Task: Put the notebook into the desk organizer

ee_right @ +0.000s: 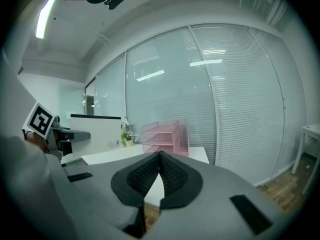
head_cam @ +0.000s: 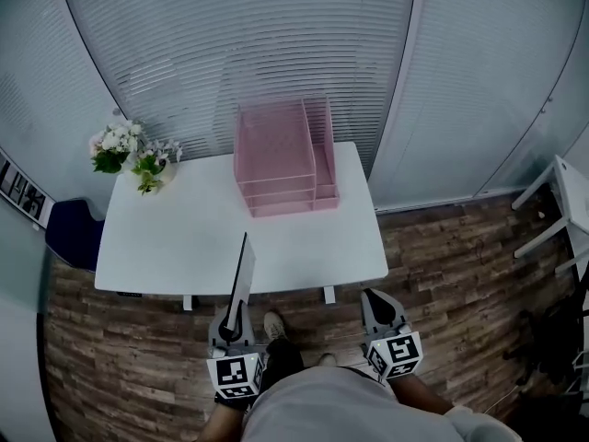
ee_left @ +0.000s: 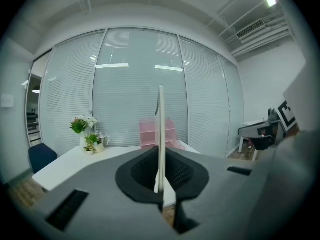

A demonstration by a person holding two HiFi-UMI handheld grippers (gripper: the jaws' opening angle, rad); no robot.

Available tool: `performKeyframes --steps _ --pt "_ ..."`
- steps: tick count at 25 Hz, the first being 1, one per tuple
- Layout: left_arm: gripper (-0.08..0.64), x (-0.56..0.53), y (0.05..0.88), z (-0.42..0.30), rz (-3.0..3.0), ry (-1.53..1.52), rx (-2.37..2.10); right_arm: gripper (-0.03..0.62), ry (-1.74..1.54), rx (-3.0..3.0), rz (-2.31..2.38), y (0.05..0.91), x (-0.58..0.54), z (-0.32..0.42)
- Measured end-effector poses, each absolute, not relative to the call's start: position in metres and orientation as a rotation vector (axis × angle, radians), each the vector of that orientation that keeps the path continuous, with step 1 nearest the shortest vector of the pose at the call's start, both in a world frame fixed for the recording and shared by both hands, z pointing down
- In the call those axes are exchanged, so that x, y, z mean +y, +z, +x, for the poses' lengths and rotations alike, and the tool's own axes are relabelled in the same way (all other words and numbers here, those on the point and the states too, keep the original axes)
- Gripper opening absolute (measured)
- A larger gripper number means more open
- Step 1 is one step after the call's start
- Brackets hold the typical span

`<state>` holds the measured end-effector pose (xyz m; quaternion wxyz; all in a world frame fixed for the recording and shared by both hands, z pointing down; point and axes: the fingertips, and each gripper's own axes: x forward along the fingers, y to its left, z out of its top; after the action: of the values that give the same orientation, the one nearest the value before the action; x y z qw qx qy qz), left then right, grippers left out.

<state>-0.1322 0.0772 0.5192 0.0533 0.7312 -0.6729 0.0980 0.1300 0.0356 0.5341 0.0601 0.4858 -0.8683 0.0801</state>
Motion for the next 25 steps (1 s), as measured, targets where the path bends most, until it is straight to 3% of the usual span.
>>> performKeyframes --steps 16,25 --pt "0.015 -0.092 0.481 -0.175 2.489 0.337 -1.817 0.012 0.236 -2.511 1.589 0.520 -0.098 0.031" --pt "0.017 -0.204 0.433 -0.155 2.628 0.807 -2.116 0.012 0.252 -2.536 1.583 0.519 -0.148 0.055"
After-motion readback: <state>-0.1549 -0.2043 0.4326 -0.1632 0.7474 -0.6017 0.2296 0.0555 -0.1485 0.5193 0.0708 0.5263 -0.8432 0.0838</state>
